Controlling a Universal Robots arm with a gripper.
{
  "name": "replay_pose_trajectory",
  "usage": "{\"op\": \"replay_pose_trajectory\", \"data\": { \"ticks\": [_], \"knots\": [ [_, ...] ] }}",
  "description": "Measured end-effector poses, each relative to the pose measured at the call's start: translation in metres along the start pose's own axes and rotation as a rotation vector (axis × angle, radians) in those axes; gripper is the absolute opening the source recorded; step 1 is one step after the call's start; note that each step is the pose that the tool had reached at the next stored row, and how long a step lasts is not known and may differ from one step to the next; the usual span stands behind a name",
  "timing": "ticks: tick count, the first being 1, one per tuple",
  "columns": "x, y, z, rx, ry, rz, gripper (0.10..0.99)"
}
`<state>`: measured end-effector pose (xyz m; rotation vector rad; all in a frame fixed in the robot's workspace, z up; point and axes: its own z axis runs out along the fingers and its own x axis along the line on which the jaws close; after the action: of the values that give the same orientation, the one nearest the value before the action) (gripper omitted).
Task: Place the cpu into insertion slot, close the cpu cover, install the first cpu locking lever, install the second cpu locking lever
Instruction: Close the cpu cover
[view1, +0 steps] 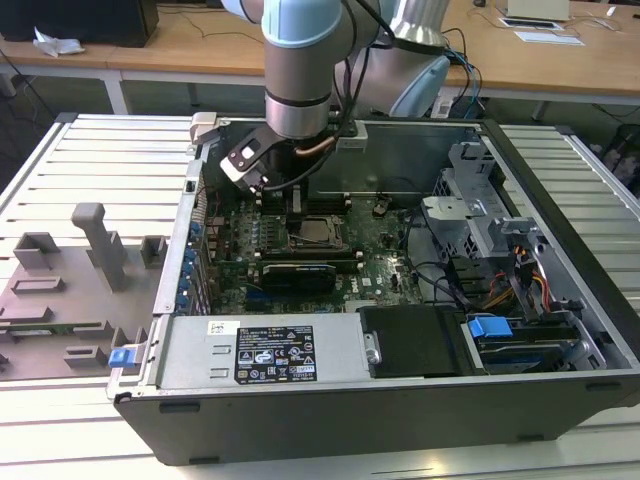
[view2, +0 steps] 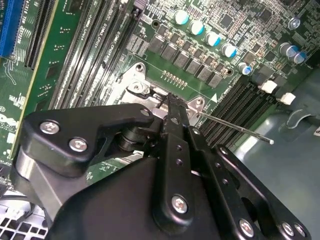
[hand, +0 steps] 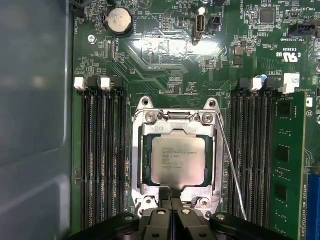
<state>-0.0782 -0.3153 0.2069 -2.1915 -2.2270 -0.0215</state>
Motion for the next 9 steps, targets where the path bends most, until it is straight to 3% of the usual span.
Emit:
{"op": "replay_pose_trajectory", "data": {
  "ticks": [9],
  "knots": [
    [-0.0001, 0.0032, 0.0022, 0.000, 0.0015, 0.000, 0.106]
  ]
}}
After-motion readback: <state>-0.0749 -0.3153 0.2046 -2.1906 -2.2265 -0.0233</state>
